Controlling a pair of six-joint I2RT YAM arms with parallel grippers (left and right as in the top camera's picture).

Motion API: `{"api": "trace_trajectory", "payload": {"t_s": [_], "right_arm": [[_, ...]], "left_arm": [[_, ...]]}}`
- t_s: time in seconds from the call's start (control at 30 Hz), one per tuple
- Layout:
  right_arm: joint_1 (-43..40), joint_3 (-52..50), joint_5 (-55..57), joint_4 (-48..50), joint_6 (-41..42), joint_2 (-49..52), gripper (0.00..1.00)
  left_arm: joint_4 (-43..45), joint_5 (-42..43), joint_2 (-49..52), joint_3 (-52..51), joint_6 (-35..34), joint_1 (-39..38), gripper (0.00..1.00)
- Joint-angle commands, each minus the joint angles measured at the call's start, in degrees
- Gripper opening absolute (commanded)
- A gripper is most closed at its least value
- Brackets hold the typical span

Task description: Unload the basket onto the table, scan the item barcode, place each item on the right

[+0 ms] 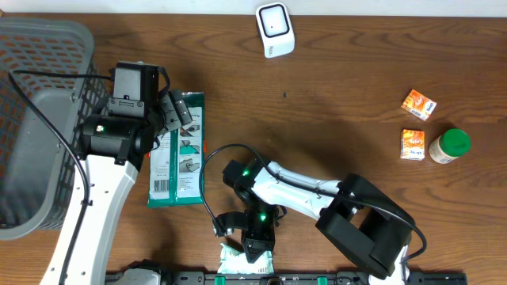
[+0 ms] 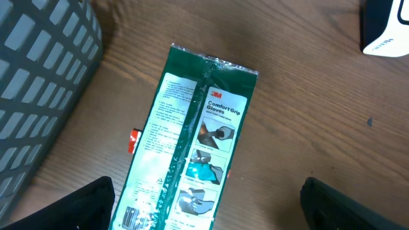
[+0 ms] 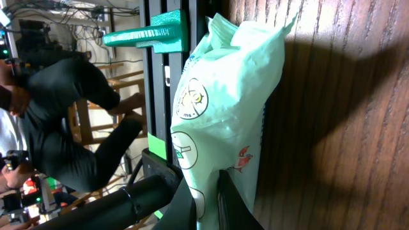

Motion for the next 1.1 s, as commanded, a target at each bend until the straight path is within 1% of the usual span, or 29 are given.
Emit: {"api": "trace_trajectory", "payload": {"t_s": [0.0, 0.2, 0.4, 0.53, 0.93, 0.97, 1.07], "right_arm": [[-0.31, 1.68, -4.87, -1.86, 1.03, 0.02, 0.01], [-2.78, 3.89, -5.75, -3.78, 1.05, 0.02, 0.01], [-5.05, 5.49, -5.73, -8.39, 0.96, 0.0, 0.01], [-7.76, 8.33, -5.64, -12.79, 0.72, -0.31, 0.01], [-14.38, 17.14, -3.76, -19.78, 0.81, -3.08, 0.01], [-14.84, 18.14, -3.02, -20.09, 1.46, -3.74, 0.01], [-16.2, 21.27, 1.38, -19.56, 7.19, -6.14, 0.01]], "left_arm": [[0.04, -0.74, -0.11, 0.74, 0.76, 0.13, 0.93], [0.04, -0.74, -0.11, 0.74, 0.76, 0.13, 0.93], [0.04, -0.74, -0.11, 0.74, 0.76, 0.13, 0.93], [0.04, -0.74, -0.11, 0.74, 0.76, 0.13, 0.93], [0.04, -0.74, -0.11, 0.74, 0.76, 0.13, 0.93], [0.04, -0.74, -0.11, 0.74, 0.76, 0.13, 0.93], [0.04, -0.74, -0.11, 0.74, 0.76, 0.13, 0.93]]}}
